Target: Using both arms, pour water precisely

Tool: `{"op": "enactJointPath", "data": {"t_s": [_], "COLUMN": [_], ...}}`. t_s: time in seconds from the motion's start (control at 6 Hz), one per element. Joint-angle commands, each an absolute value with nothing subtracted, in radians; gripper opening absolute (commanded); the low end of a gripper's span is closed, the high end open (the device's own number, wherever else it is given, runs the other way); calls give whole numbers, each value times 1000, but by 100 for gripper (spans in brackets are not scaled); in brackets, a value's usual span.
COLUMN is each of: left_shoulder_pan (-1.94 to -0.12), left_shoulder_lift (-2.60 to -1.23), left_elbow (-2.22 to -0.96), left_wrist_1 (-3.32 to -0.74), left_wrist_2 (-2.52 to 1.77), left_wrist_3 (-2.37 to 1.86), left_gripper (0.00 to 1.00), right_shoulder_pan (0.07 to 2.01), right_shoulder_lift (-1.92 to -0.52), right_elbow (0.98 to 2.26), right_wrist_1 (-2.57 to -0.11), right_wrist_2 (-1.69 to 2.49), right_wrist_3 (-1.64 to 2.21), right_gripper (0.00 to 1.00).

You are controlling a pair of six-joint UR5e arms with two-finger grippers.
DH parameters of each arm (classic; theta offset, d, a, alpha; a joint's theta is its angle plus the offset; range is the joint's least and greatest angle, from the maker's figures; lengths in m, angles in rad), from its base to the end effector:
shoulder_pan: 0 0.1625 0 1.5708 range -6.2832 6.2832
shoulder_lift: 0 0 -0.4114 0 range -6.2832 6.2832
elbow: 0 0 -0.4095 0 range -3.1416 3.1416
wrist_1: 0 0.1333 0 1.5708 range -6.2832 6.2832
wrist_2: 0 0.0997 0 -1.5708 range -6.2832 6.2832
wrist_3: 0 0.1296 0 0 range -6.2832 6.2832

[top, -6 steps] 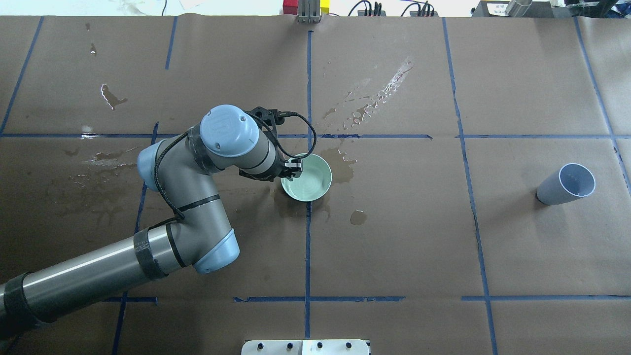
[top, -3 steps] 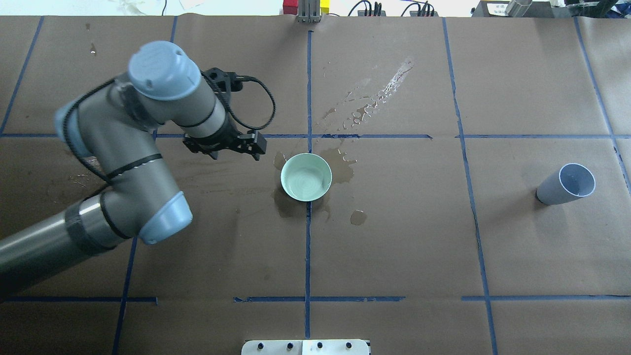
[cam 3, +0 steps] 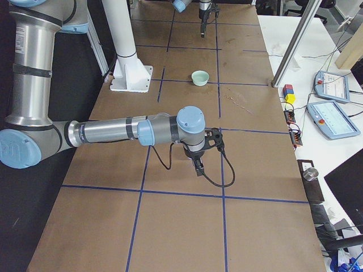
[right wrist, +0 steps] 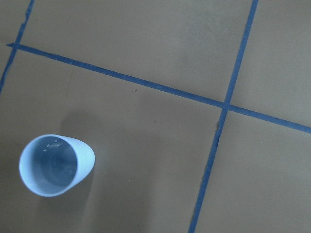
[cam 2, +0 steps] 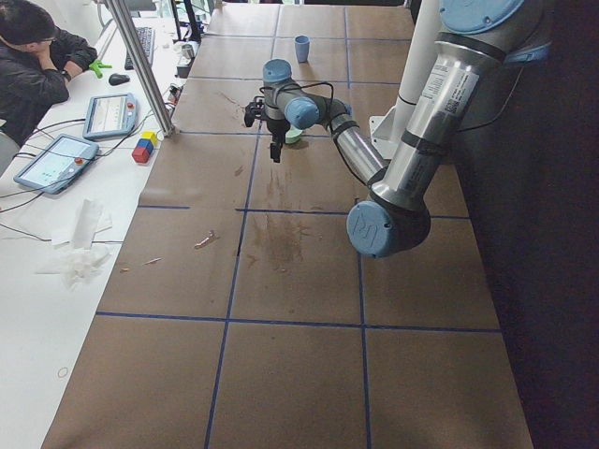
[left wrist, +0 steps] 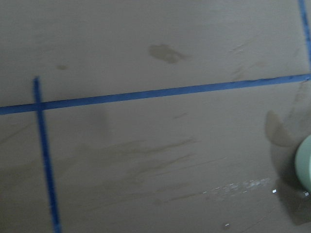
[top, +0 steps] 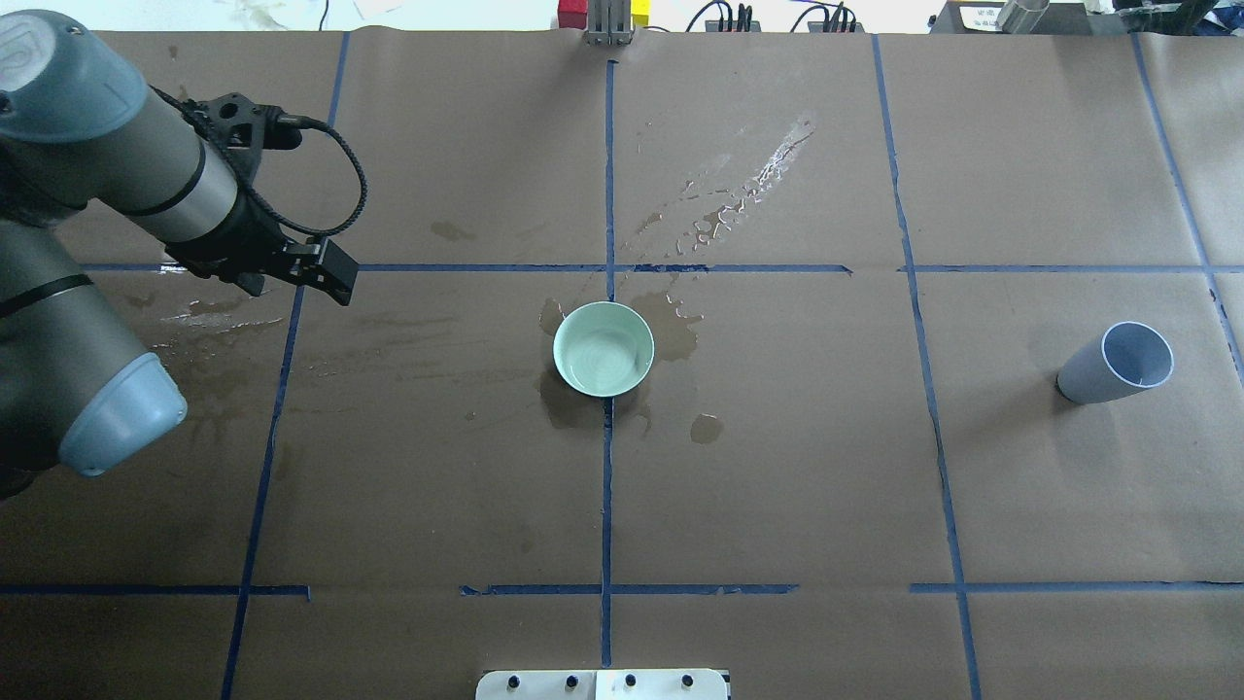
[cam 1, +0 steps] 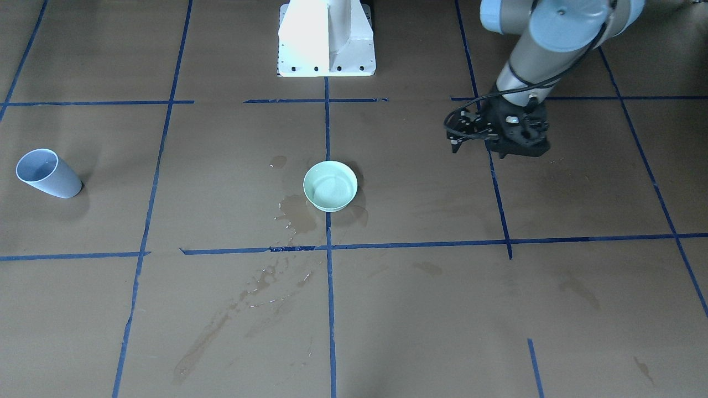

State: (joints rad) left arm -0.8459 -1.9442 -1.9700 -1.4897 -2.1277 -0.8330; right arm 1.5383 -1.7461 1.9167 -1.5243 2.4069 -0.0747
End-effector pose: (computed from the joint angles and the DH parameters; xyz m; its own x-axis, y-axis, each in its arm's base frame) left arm 0.3429 -0.4848 0.2809 0.6550 0.1217 -0.7457 -0.0387 0.9911 0.1277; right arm 0.0226 -0.4488 0.5614 0.6606 -0.2539 0.7065 0.0813 0.9597 0.2689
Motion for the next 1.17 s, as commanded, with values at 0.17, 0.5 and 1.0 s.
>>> {"op": "enactJointPath", "data": {"t_s": [0.17, 0.5, 1.0], "left_shoulder_pan": [-803, -785, -747], "left_shoulder_lift": [-1931, -1947, -1953], "left_elbow": [-1983, -1983, -1964], "left_wrist_1": [-1502, -1502, -1560], "left_wrist_2": [-2123, -2120, -2118], "left_wrist_3": [-958, -969, -1032], "left_gripper": [100, 100, 100], "right_shoulder_pan": [1449, 1227, 1004], "right_shoulder_lift": [-1865, -1879, -1989], "right_elbow": [2017, 2020, 2020], "right_wrist_1": [-1260, -1003, -750], "right_wrist_2": [2418, 2293, 2031], "right_wrist_3": [252, 621, 809], "right_gripper": [100, 100, 100]}}
